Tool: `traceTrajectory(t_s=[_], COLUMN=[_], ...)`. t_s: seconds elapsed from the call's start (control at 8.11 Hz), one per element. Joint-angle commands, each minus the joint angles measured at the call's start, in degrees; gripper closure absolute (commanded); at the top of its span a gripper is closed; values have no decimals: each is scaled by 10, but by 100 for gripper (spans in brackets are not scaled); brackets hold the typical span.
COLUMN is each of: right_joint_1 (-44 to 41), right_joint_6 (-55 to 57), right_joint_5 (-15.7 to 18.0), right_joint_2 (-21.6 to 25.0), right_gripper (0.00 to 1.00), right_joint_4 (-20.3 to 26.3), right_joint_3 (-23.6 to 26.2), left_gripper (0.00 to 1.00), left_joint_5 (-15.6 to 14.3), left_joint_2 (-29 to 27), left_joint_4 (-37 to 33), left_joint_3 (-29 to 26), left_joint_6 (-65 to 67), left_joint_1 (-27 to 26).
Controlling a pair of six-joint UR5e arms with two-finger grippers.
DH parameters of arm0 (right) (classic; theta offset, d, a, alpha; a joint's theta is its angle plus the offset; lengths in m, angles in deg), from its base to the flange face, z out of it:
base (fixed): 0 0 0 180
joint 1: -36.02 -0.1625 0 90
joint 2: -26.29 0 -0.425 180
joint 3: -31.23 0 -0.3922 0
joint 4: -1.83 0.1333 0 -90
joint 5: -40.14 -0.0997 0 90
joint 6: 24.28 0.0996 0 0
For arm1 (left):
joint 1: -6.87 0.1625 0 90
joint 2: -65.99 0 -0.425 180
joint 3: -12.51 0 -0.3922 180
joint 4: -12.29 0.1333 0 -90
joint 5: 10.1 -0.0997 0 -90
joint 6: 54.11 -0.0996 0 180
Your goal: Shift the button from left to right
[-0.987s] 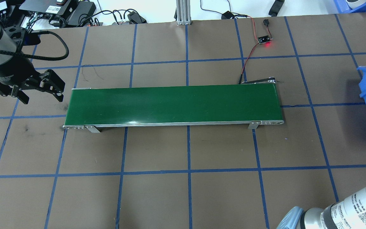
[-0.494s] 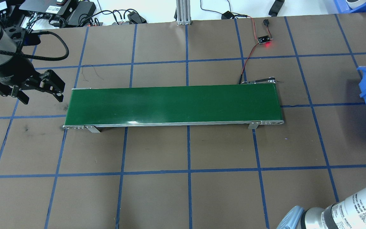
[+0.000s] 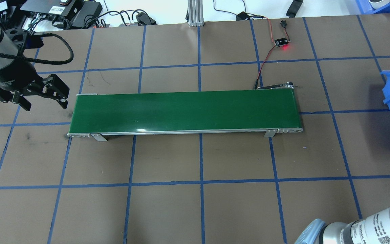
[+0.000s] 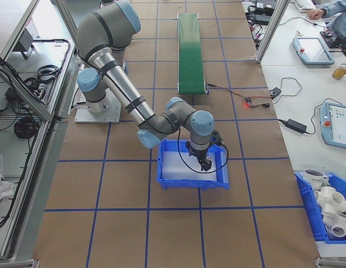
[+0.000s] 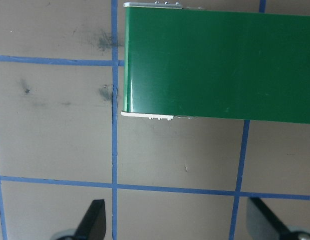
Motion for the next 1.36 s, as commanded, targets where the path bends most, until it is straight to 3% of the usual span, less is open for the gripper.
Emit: traceTrajectory(t_s=[0.0, 0.25, 0.62, 1.23], right_joint_1=[-1, -24, -157, -435], right_joint_6=[23, 118, 323, 677], right_joint_5=[-2, -16, -14, 14], right_joint_2=[117, 179, 250, 261], right_gripper=[0, 0, 0, 0], right_joint_4=[150, 245, 318, 328], right_joint_3=[0, 1, -1, -7], left_gripper=[0, 0, 0, 0], left_joint_5=[1, 1, 4, 48], left_joint_2=[0, 0, -2, -17], left_joint_4=[0, 0, -5, 1], left_joint_3=[-2, -2, -5, -6], left_joint_6=[0, 0, 0, 60], left_joint_1=[1, 1, 2, -25])
